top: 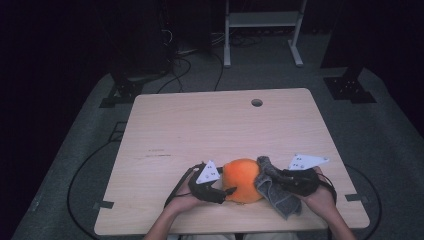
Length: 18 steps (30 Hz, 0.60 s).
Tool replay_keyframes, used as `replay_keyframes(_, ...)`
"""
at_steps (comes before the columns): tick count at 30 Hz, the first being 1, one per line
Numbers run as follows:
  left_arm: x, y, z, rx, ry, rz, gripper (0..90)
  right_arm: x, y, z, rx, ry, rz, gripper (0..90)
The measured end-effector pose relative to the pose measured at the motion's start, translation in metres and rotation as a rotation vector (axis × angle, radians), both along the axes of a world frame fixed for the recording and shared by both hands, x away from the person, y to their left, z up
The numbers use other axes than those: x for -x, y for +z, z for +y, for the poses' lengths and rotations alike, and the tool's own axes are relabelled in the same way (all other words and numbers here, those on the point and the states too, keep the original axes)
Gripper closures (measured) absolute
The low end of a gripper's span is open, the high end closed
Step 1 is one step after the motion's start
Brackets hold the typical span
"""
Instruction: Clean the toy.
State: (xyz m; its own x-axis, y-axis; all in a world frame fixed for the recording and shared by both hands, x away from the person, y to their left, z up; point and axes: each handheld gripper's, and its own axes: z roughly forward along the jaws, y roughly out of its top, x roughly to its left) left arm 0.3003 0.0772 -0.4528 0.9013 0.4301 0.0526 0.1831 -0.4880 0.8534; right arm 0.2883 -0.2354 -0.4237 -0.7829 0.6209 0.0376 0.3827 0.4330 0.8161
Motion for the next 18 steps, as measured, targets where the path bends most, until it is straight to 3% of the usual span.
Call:
replay_keyframes(2, -0.001, 0.0, 0.001, -0.01, 0.004, 0.003, 25.7, 0.0, 0.003, -0.002, -0.002, -0.008, -0.006, 75.7)
replay_keyframes(8, -0.003, -0.003, -0.002, -0.012, 0.043, 0.015, 25.9, 0.016, 0.016, 0.019, -0.001, 0.066, -0.071, 75.8)
replay_keyframes(10, -0.004, -0.003, -0.001, 0.001, 0.049, 0.026, 25.7, 0.014, 0.014, 0.023, 0.018, 0.061, -0.078, 75.7)
replay_keyframes(11, -0.005, 0.0, 0.003, 0.04, 0.029, 0.046, 25.2, 0.009, 0.011, 0.021, 0.006, 0.041, -0.069, 75.8)
replay_keyframes(12, -0.005, 0.0, 0.003, 0.04, 0.029, 0.046, 24.1, 0.009, 0.011, 0.021, 0.006, 0.041, -0.069, 75.8)
replay_keyframes(13, -0.005, 0.001, 0.005, 0.073, 0.019, 0.052, 22.8, 0.002, 0.005, 0.016, 0.017, 0.007, -0.066, 75.8)
replay_keyframes(14, -0.004, 0.003, 0.006, 0.083, 0.012, 0.051, 22.8, 0.002, 0.005, 0.016, 0.017, 0.007, -0.066, 75.8)
replay_keyframes(15, -0.002, 0.004, 0.005, 0.063, -0.006, 0.036, 25.2, -0.002, 0.0, 0.011, 0.012, -0.025, -0.055, 75.8)
replay_keyframes(18, 0.0, 0.002, 0.001, 0.035, -0.008, 0.022, 32.5, -0.006, -0.002, 0.005, 0.001, -0.036, -0.043, 75.8)
